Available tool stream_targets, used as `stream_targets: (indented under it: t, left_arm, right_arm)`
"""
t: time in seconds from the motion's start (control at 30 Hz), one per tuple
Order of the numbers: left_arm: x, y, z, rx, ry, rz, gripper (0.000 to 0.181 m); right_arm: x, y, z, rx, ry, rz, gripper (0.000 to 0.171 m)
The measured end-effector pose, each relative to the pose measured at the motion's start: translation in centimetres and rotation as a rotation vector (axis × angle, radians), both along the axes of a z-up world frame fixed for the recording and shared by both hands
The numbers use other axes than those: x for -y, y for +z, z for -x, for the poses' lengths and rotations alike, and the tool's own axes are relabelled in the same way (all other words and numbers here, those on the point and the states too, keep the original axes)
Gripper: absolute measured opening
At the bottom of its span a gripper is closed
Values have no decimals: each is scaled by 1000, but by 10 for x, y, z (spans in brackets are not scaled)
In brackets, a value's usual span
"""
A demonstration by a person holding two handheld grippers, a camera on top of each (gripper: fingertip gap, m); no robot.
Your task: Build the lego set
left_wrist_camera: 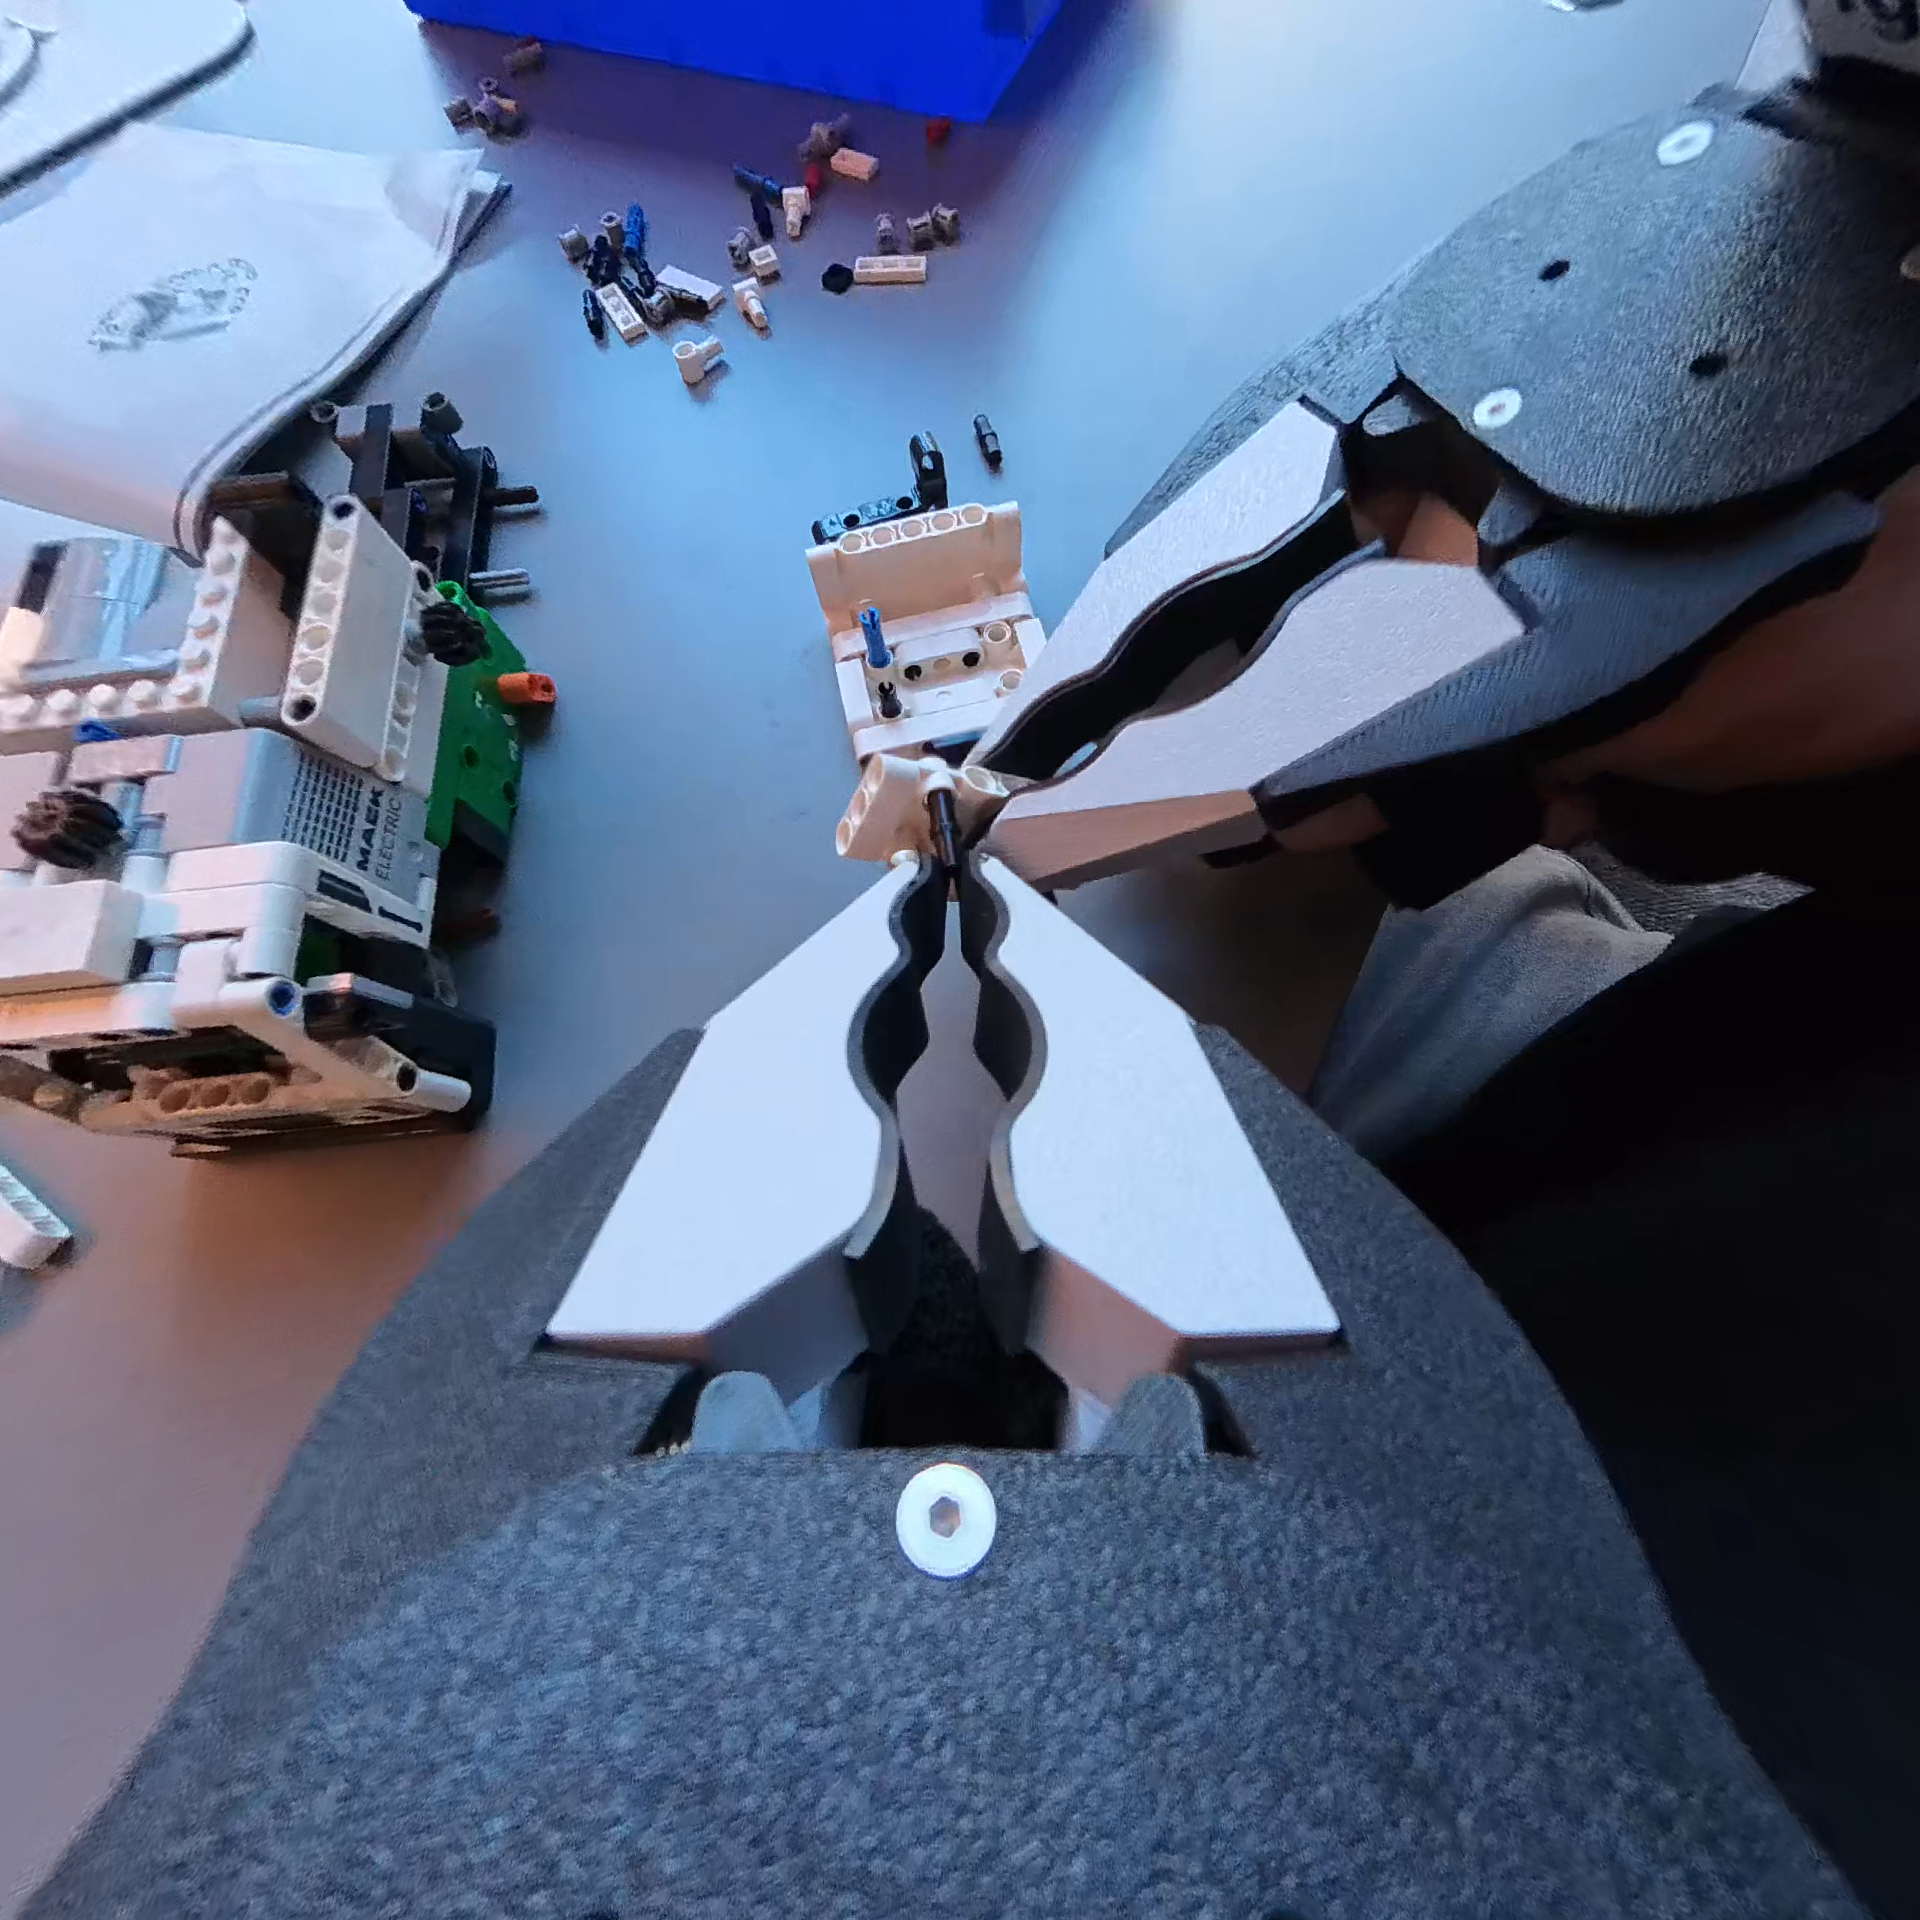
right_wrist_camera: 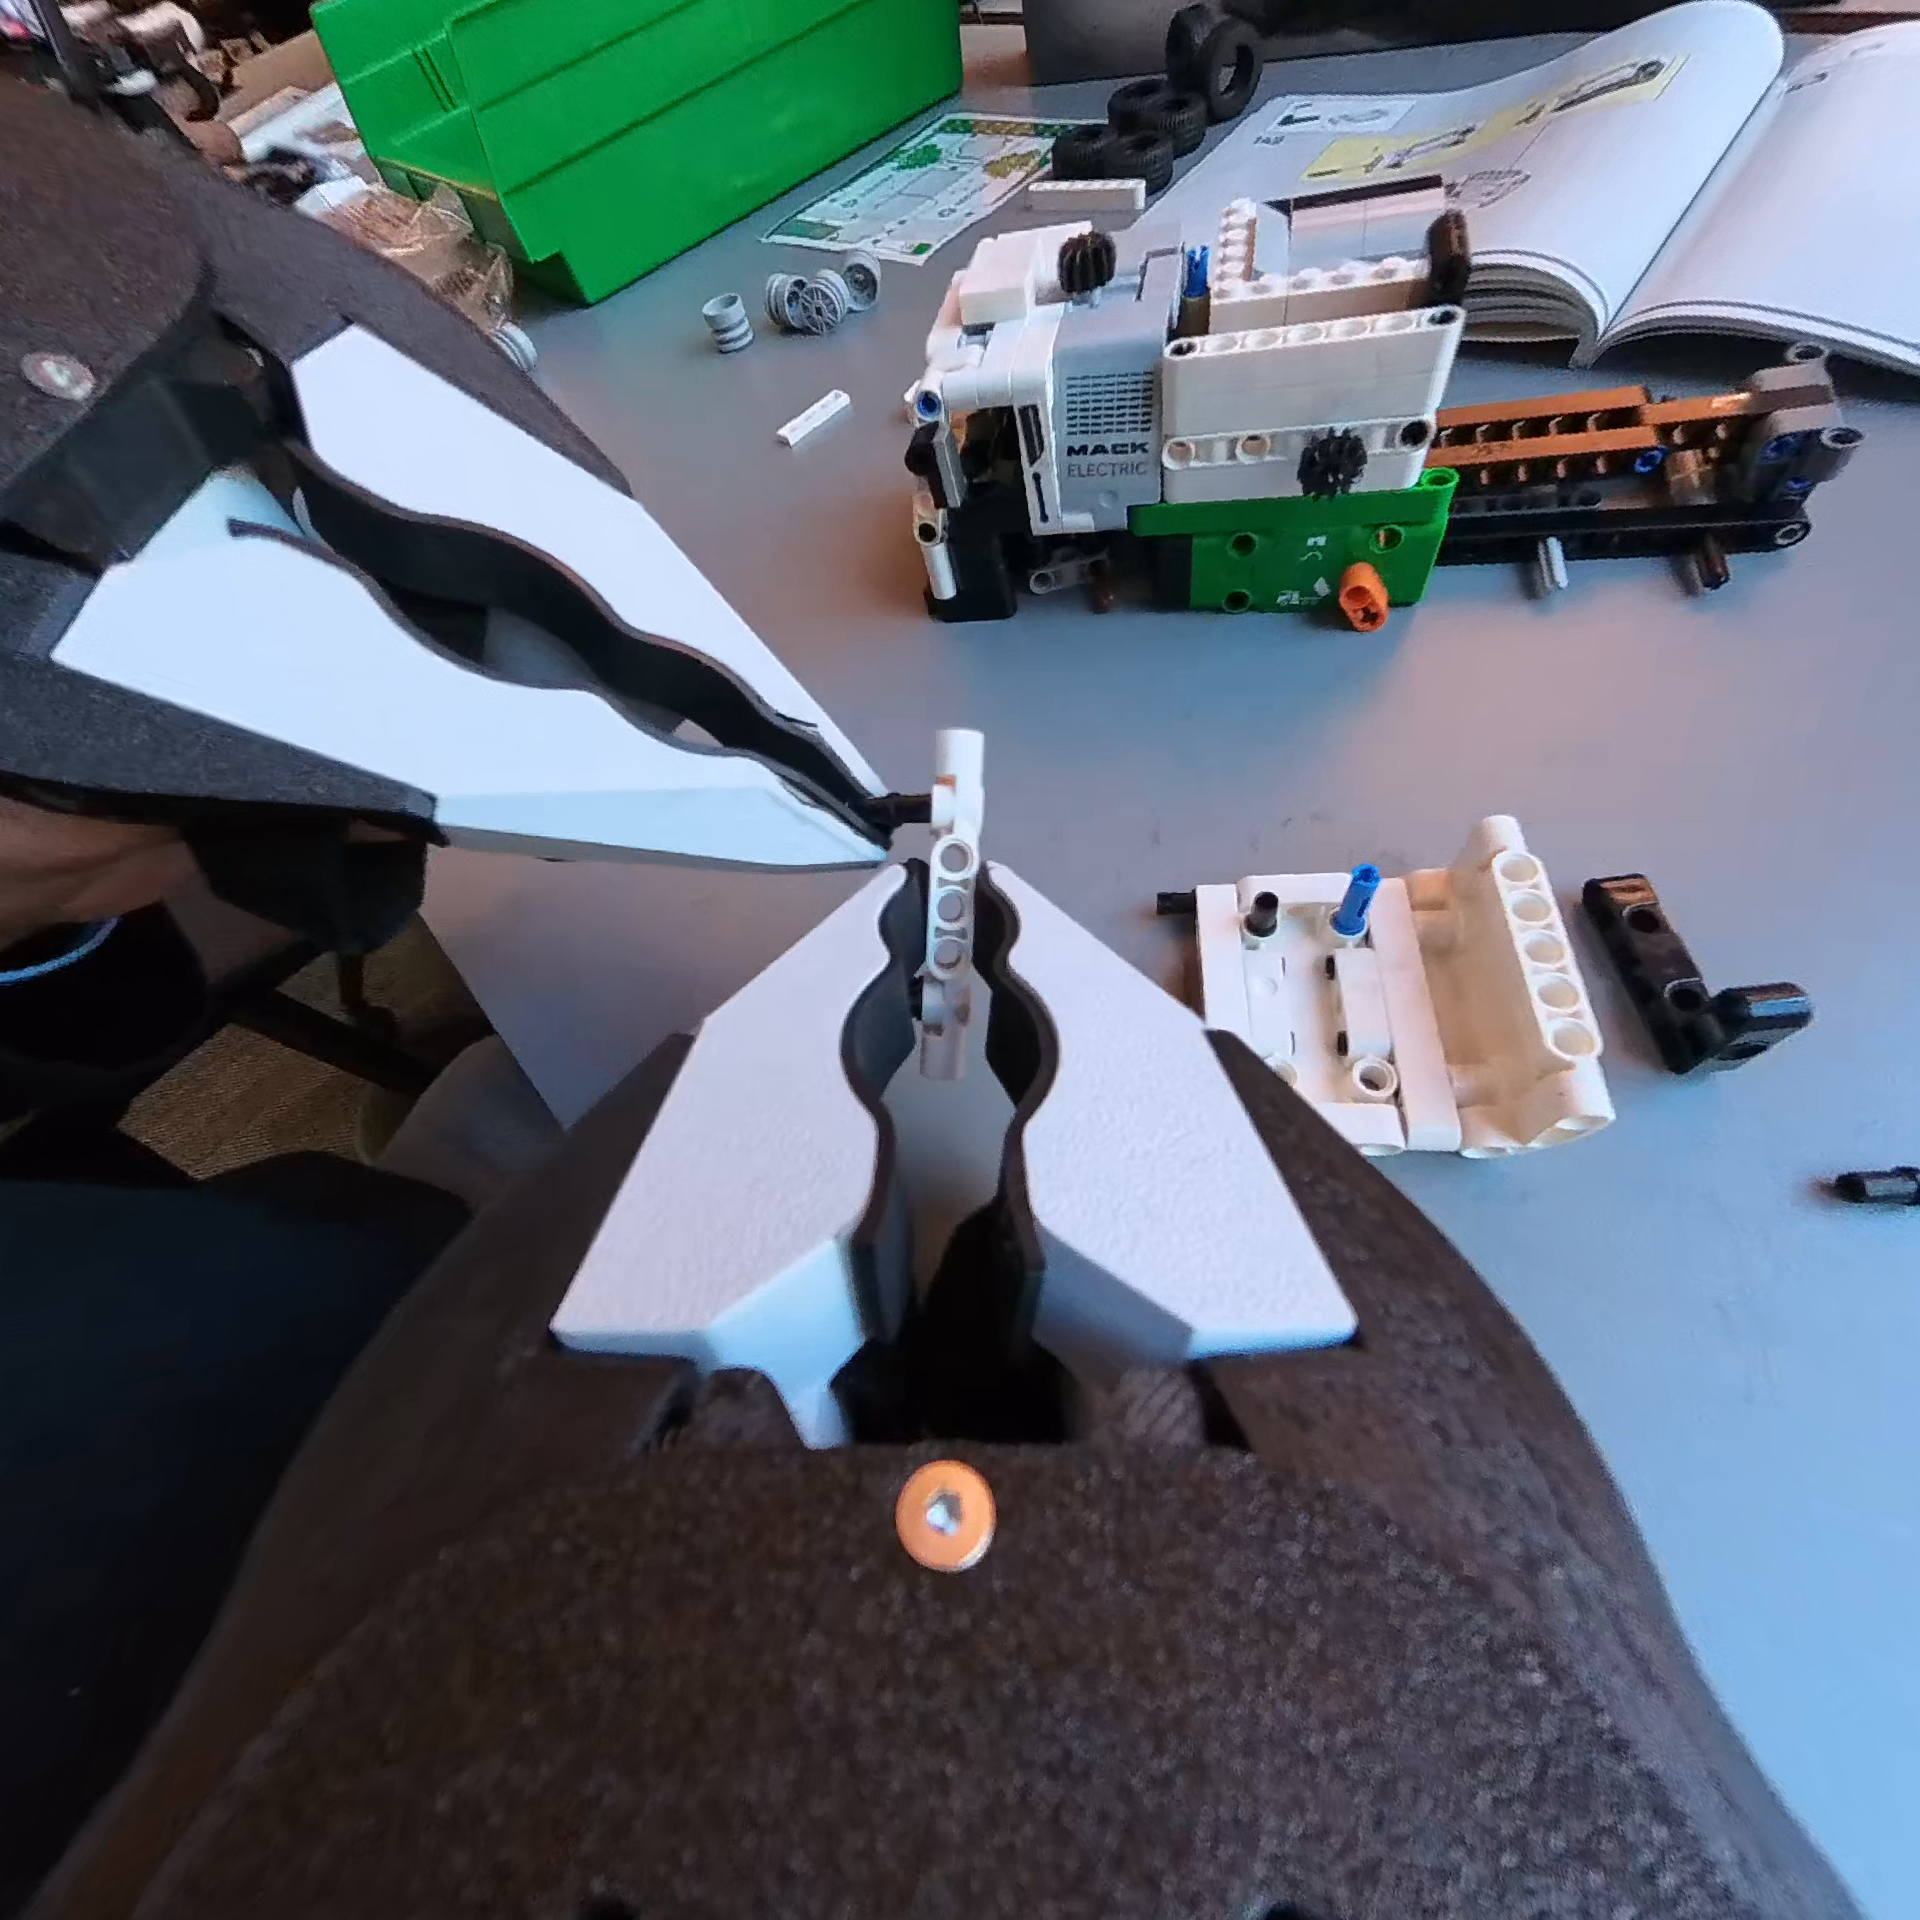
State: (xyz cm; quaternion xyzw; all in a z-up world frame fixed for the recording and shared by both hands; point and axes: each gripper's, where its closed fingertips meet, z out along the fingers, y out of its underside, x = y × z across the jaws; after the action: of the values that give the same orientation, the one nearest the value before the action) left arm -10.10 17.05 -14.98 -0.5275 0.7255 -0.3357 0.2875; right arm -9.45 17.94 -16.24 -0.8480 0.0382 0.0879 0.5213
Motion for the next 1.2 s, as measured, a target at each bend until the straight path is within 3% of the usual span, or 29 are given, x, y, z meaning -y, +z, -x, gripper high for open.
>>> stream_targets:
  t: [0.23, 0.83, 1.2]
  left_arm:
    - [2, 0, 4, -71, 19, 211, 2]
    - [0, -3, 0, -89, 118, 301, 2]
    - [5, -5, 2, -108, 120, 479, 2]
  right_arm:
    - [-1, -4, 0, 98, -8, 15, 8]
    - [-1, -6, -4, 109, -41, 30, 7]
    - [-1, -7, -3, 166, -40, 31, 8]
